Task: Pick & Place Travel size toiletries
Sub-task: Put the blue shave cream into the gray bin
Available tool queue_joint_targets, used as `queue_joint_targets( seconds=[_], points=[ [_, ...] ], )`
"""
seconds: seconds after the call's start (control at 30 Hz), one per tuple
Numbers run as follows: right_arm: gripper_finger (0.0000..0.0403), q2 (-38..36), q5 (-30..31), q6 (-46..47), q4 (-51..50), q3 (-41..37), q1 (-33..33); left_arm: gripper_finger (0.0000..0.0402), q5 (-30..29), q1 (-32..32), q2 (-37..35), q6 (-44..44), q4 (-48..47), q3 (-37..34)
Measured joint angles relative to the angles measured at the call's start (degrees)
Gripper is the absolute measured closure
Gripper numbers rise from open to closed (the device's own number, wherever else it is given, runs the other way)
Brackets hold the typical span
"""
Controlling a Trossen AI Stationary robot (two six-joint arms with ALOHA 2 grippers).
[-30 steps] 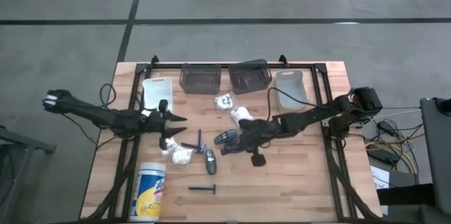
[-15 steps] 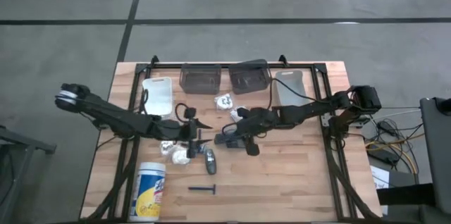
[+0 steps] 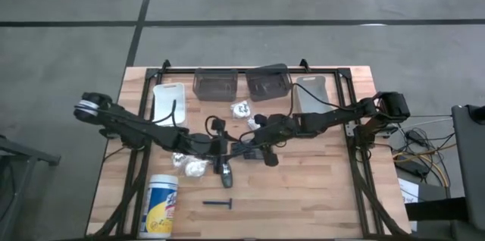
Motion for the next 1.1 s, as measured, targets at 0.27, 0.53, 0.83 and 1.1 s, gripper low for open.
queue_joint_targets(
  seconds=[0.27,0.53,0.83,1.1],
  points=[
    [0.038,0.0,-0.04,-0.11,0.09,0.0,-0.02,0.0196,0.01,0.2,0.48,0.88,0.31,0.93],
    [0.0387,0.0,-0.11,-0.61,0.55,0.0,0.0,0.0266,-0.19,0.3,0.34,0.33,0.41,1.18],
    [0.0328,-1.37,-2.21,-2.2,-3.28,-0.03,-0.24,0.0265,0.06,0.55,-1.03,-1.09,0.17,0.57],
    [0.0262,-7.82,-3.17,-3.17,-5.92,-1.94,-1.28,0.0277,-0.11,0.57,-7.86,-2.27,2.64,-5.18]
  ],
)
